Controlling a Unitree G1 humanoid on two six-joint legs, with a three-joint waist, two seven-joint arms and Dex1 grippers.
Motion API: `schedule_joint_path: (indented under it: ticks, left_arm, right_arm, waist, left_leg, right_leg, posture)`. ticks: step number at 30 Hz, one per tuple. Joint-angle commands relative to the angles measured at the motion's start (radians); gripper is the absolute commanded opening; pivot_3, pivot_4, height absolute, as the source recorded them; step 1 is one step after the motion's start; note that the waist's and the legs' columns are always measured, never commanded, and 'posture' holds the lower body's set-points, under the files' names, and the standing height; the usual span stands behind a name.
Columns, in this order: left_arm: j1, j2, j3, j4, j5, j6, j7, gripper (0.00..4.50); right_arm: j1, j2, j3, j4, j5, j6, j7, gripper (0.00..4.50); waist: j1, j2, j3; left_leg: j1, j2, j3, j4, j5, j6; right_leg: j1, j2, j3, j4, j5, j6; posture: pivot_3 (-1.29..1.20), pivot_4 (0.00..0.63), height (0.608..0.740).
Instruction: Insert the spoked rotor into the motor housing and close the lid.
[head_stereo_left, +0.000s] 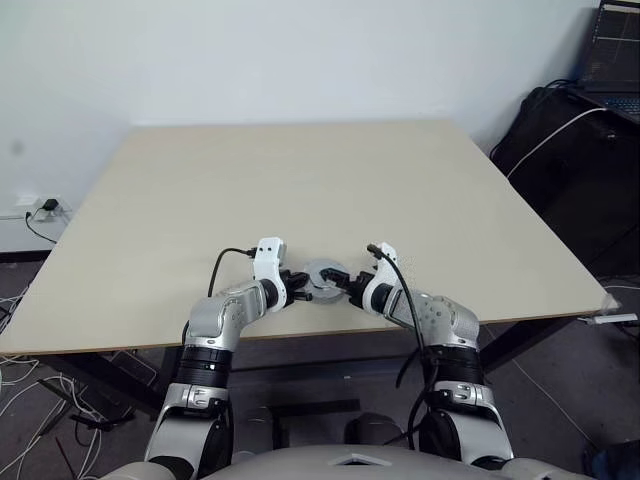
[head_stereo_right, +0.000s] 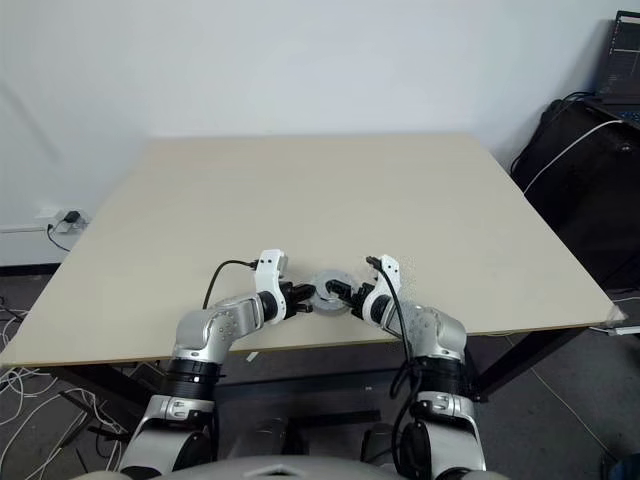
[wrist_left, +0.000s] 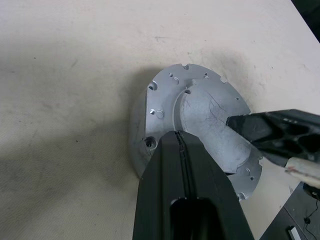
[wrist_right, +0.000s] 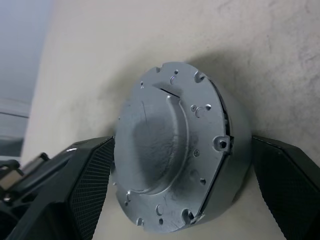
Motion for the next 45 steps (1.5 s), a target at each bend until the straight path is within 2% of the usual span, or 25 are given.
schedule_joint_path:
  ticks: [1, 5, 9, 15, 24, 27, 32, 34, 45]
  left_arm:
    - [0.010, -0.014, -0.046, 0.021, 0.004, 0.018, -0.006, 0.00]
    - [0.011, -0.015, -0.048, 0.023, 0.005, 0.017, -0.007, 0.00]
    - [0.012, -0.016, -0.047, 0.022, 0.007, 0.018, -0.009, 0.00]
    - [0.011, -0.018, -0.042, 0.024, 0.015, 0.018, -0.013, 0.00]
    - [0.013, -0.019, -0.039, 0.025, 0.021, 0.016, -0.014, 0.00]
    - [0.013, -0.020, -0.038, 0.024, 0.023, 0.015, -0.014, 0.00]
    - [0.015, -0.020, -0.036, 0.025, 0.026, 0.012, -0.013, 0.00]
    - [0.016, -0.021, -0.036, 0.025, 0.027, 0.012, -0.014, 0.00]
    - [0.020, -0.023, -0.036, 0.020, 0.028, 0.010, -0.014, 0.00]
  right_arm:
    - [-0.037, 0.033, -0.048, 0.031, 0.110, 0.063, 0.044, 4.49]
    - [-0.057, 0.051, -0.145, 0.069, 0.217, 0.111, 0.075, 4.49]
    - [-0.053, 0.051, -0.157, 0.054, 0.272, 0.151, 0.116, 4.49]
    - [-0.041, 0.045, -0.126, 0.043, 0.274, 0.175, 0.137, 4.49]
    - [-0.007, 0.030, -0.010, 0.031, 0.171, 0.138, 0.121, 4.49]
    - [-0.003, 0.030, -0.004, 0.029, 0.167, 0.135, 0.124, 3.86]
    - [0.008, 0.029, 0.006, 0.018, 0.165, 0.141, 0.123, 2.24]
    - [0.011, 0.030, 0.004, 0.015, 0.164, 0.140, 0.119, 1.73]
    - [0.026, 0.038, -0.026, 0.004, 0.170, 0.129, 0.096, 1.65]
  waist:
    - [0.000, 0.000, 0.000]
    - [-0.003, 0.001, 0.000]
    - [-0.006, 0.002, 0.001]
    - [-0.007, 0.002, 0.001]
    - [-0.015, 0.003, 0.000]
    - [-0.016, 0.003, 0.000]
    - [-0.009, 0.003, 0.000]
    - [-0.005, 0.003, 0.000]
    - [-0.005, 0.003, 0.000]
  left_leg:
    - [0.000, 0.000, 0.000, 0.000, 0.000, 0.000]
    - [0.000, 0.000, -0.001, -0.001, 0.000, 0.000]
    - [-0.001, 0.000, -0.001, -0.001, 0.000, 0.000]
    - [-0.001, 0.000, -0.001, -0.001, 0.000, 0.000]
    - [-0.001, 0.001, -0.001, -0.001, 0.000, 0.000]
    - [-0.001, 0.001, -0.001, -0.001, 0.000, 0.000]
    - [-0.003, 0.000, -0.002, -0.001, 0.000, 0.000]
    - [-0.003, 0.000, -0.002, -0.001, 0.000, 0.000]
    - [-0.003, 0.000, -0.002, 0.000, 0.000, 0.000]
  right_leg:
    - [0.000, 0.000, 0.000, 0.000, 0.000, 0.000]
    - [0.000, 0.000, 0.000, -0.001, 0.000, 0.000]
    - [0.000, 0.001, 0.000, -0.001, 0.000, 0.000]
    - [-0.001, 0.001, -0.001, -0.002, 0.000, 0.000]
    - [0.000, 0.001, -0.001, -0.002, 0.000, 0.000]
    - [0.000, 0.001, -0.001, -0.002, 0.000, 0.000]
    - [-0.002, 0.001, -0.001, -0.002, 0.000, 0.000]
    - [-0.002, 0.001, -0.001, -0.002, 0.000, 0.000]
    - [-0.002, 0.001, -0.002, -0.002, 0.000, 0.000]
  posture:
    - [0.00, 0.000, 0.740]
    - [0.00, 0.000, 0.740]
    - [0.00, 0.000, 0.740]
    - [0.00, 0.000, 0.740]
    - [0.00, 0.000, 0.740]
    - [0.00, 0.000, 0.740]
    - [0.00, 0.000, 0.740]
    - [0.00, 0.000, 0.740]
    - [0.00, 0.000, 0.740]
